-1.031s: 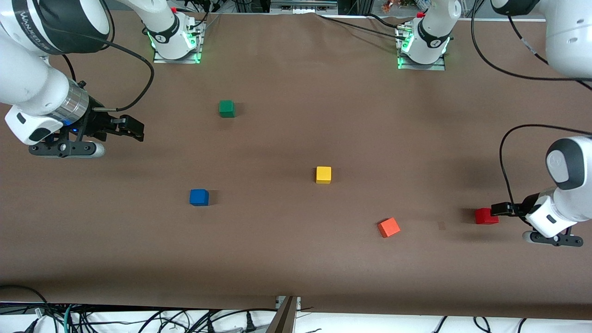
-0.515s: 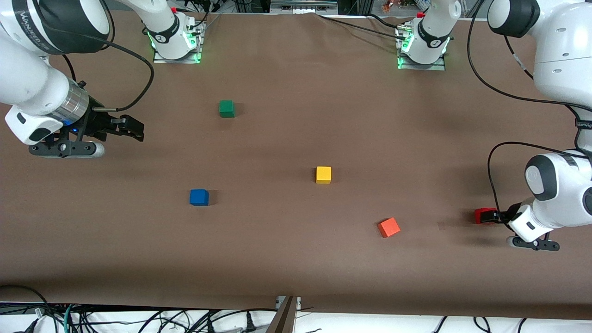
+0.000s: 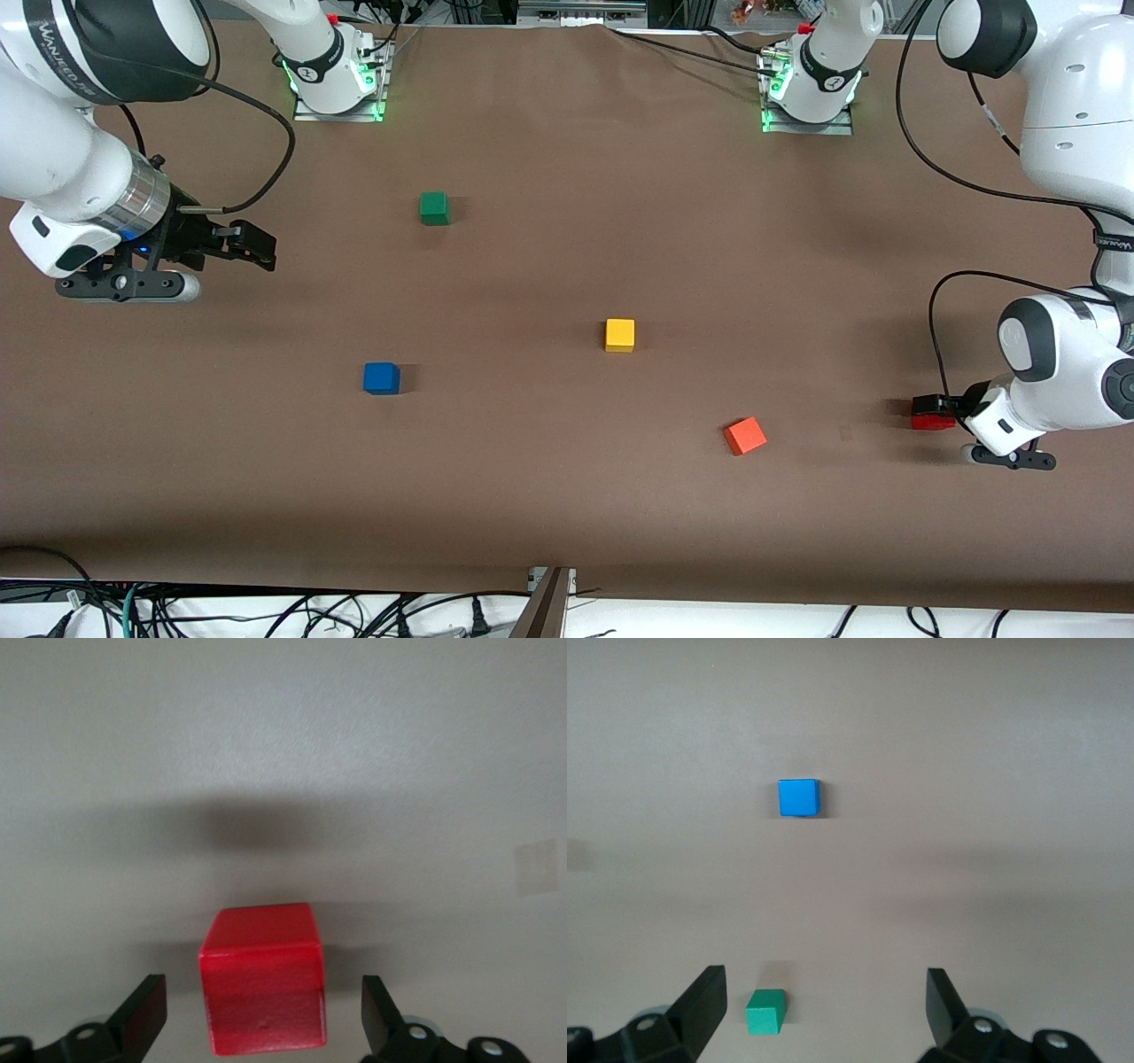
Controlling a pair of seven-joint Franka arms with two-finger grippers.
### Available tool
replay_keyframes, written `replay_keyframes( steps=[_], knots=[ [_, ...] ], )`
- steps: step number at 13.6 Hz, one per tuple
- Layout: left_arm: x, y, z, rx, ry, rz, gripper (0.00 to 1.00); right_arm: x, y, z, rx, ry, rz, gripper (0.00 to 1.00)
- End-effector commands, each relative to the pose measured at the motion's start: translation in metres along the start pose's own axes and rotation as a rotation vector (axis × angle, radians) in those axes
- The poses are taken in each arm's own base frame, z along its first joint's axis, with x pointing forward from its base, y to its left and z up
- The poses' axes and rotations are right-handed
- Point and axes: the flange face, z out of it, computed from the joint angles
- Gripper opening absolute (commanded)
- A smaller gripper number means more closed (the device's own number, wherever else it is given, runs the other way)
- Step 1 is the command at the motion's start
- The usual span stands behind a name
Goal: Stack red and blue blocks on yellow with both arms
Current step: 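Lower the left gripper over the red cube and close on it, then lift the red cube with the left gripper while the right gripper reaches the blue cube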
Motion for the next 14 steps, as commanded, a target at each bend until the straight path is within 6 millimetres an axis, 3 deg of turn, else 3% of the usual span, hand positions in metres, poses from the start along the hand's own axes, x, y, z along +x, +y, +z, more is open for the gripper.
replay_keyframes(
  steps=[1, 2, 3, 5, 9, 11, 14],
  knots=[
    [-0.004, -0.004, 0.003, -0.027, 0.006, 0.018, 0.49, -0.005, -0.001, -0.006, 0.006, -0.002, -0.056, 0.99],
    [-0.004, -0.001, 0.003, -0.027, 0.001, 0.027, 0.22, -0.005, -0.001, -0.007, 0.006, 0.0, -0.096, 1.0],
    [-0.003, 0.001, 0.001, -0.027, 0.001, 0.031, 0.02, -0.005, 0.0, -0.007, 0.006, 0.0, -0.116, 1.0],
    [0.002, 0.01, -0.012, -0.025, 0.019, 0.029, 0.0, -0.005, 0.001, -0.007, 0.003, 0.002, -0.123, 0.99],
    [0.021, 0.07, -0.064, -0.083, 0.053, 0.083, 0.0, -0.002, -0.005, -0.006, -0.011, 0.014, -0.136, 1.0],
    [0.027, 0.121, -0.096, -0.096, 0.051, 0.125, 0.0, -0.002, -0.011, -0.004, -0.011, 0.011, -0.155, 1.0],
    [0.028, 0.214, -0.121, -0.088, 0.057, 0.097, 0.0, -0.001, -0.012, -0.001, -0.005, 0.006, -0.17, 1.0]
  ],
)
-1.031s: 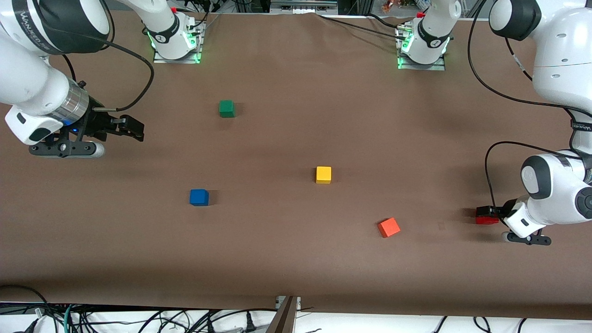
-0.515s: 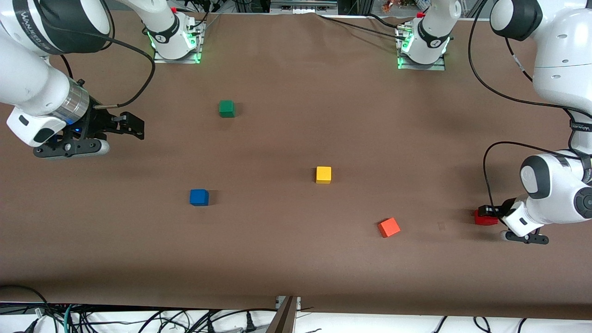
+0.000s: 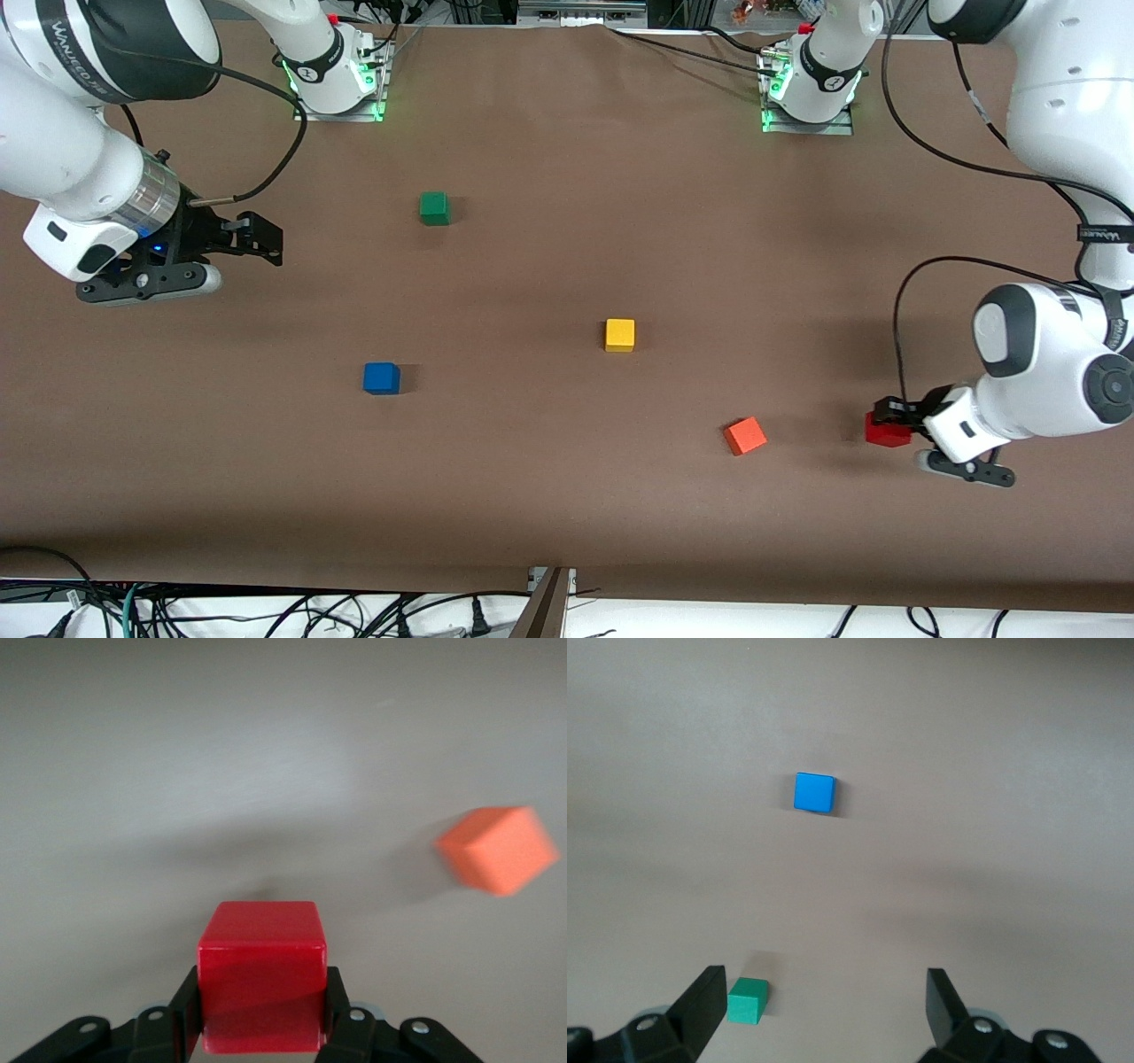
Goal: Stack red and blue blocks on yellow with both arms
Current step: 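Lift the red cube with the left gripper while the right gripper reaches the blue cube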
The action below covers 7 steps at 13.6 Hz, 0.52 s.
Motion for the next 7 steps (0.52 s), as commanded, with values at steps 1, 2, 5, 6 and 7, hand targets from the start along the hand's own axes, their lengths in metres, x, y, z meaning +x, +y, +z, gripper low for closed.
replay_keyframes(
  steps=[1, 2, 5, 6, 7],
  knots=[
    [0.006, 0.088, -0.016, -0.001, -0.003, -0.048, 0.0, 0.001, 0.0, 0.001, -0.001, -0.002, -0.017, 1.0],
    [0.007, 0.12, -0.015, -0.002, -0.005, -0.078, 0.0, 0.004, 0.0, 0.007, -0.01, -0.009, -0.017, 1.0],
    [-0.001, 0.218, 0.003, 0.0, -0.032, -0.132, 0.0, 0.035, -0.005, 0.067, -0.036, -0.043, -0.021, 1.0],
    [-0.005, 0.242, 0.009, 0.003, -0.043, -0.124, 0.0, 0.038, -0.007, 0.085, -0.048, -0.072, -0.017, 1.0],
    [-0.011, 0.27, 0.018, 0.006, -0.054, -0.115, 0.0, 0.043, -0.007, 0.102, -0.046, -0.094, -0.019, 1.0]
  ],
)
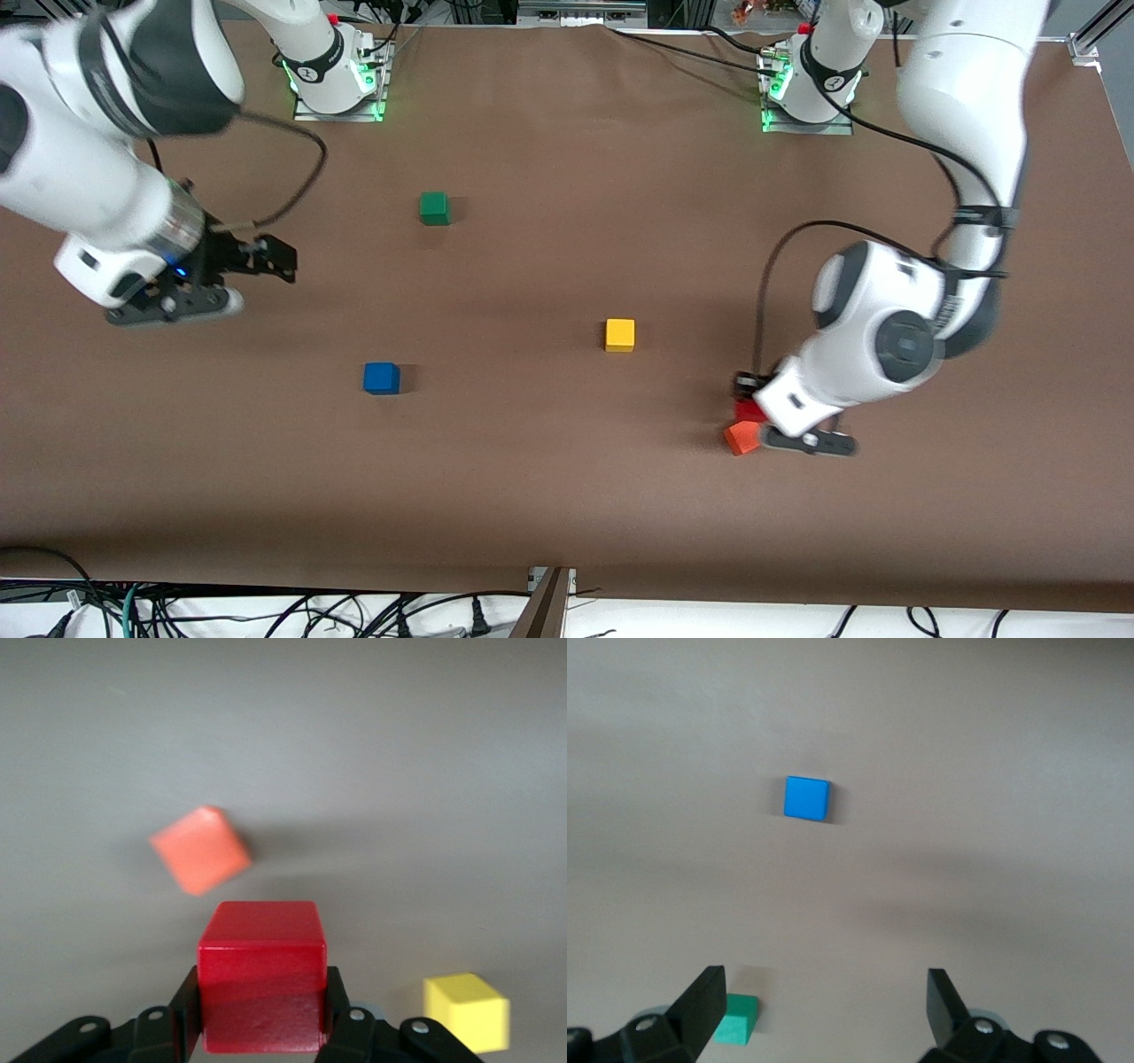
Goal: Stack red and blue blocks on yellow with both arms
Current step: 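Lift the red cube with the left gripper while the right gripper reaches the blue cube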
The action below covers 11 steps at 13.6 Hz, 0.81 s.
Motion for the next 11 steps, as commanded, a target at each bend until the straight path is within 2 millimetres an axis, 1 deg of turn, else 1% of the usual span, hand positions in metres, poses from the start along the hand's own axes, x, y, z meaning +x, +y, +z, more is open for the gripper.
replay_keyframes(
  steps=[1, 2, 3, 4, 5, 6, 7, 9, 10, 11],
  knots=[
    [-0.021, 0.055, 0.013, 0.005, -0.033, -0.015, 0.0, 0.021, -0.004, 0.048, -0.02, -0.054, -0.018, 0.99],
    [-0.027, 0.067, 0.024, 0.01, -0.045, -0.031, 0.0, 0.024, -0.006, 0.057, -0.027, -0.063, -0.023, 1.0],
    [-0.032, 0.078, 0.03, 0.013, -0.051, -0.04, 0.0, 0.03, -0.007, 0.067, -0.031, -0.059, -0.023, 0.99],
    [-0.037, 0.086, 0.037, 0.019, -0.064, -0.044, 0.0, 0.036, -0.009, 0.075, -0.033, -0.04, -0.026, 1.0],
    [-0.044, 0.094, 0.044, 0.026, -0.076, -0.045, 0.0, 0.042, -0.017, 0.09, -0.035, -0.038, -0.032, 0.99],
    [-0.048, 0.1, 0.048, 0.03, -0.083, -0.045, 0.0, 0.047, -0.024, 0.104, -0.004, -0.031, -0.027, 0.99],
    [-0.055, 0.109, 0.055, 0.038, -0.093, -0.039, 0.0, 0.052, -0.027, 0.118, 0.043, -0.032, -0.01, 0.99],
    [-0.067, 0.133, 0.062, 0.056, -0.095, -0.034, 0.0, 0.062, -0.032, 0.144, 0.091, -0.023, 0.017, 0.99],
    [-0.069, 0.139, 0.066, 0.056, -0.093, -0.036, 0.0, 0.067, -0.033, 0.158, 0.083, -0.016, 0.018, 0.99],
    [-0.067, 0.14, 0.065, 0.046, -0.076, -0.038, 0.0, 0.071, -0.033, 0.17, 0.078, -0.006, 0.02, 0.99]
  ],
)
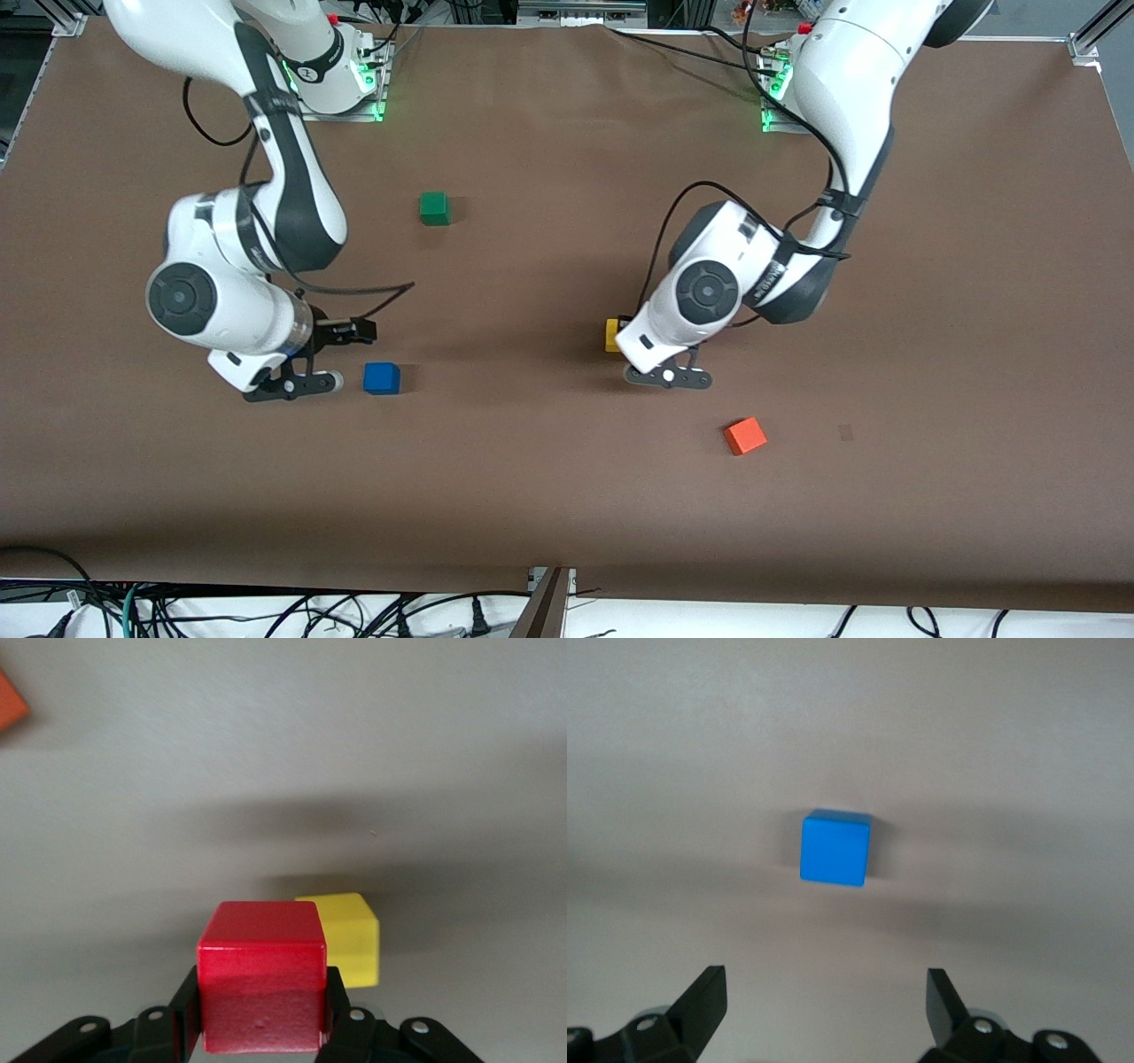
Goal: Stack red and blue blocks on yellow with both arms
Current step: 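Carry the red cube over the yellow cube while the right gripper grasps blue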
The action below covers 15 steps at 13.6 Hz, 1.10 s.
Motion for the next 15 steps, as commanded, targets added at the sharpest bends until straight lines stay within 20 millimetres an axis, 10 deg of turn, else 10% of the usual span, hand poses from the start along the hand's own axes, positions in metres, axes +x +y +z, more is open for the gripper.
replay_keyframes(
  steps=[1, 9, 15],
  knots=[
    [-0.001, 0.01, 0.0, -0.01, 0.034, -0.01, 0.0, 0.014, -0.003, 0.03, 0.011, 0.025, -0.008, 0.99],
    [-0.025, 0.041, 0.028, 0.056, 0.025, 0.066, 0.0, 0.032, -0.018, 0.11, -0.001, 0.094, -0.027, 0.96],
    [-0.026, 0.039, 0.04, 0.041, 0.051, 0.043, 0.0, 0.033, -0.013, 0.112, 0.011, 0.083, -0.011, 0.45]
  ],
)
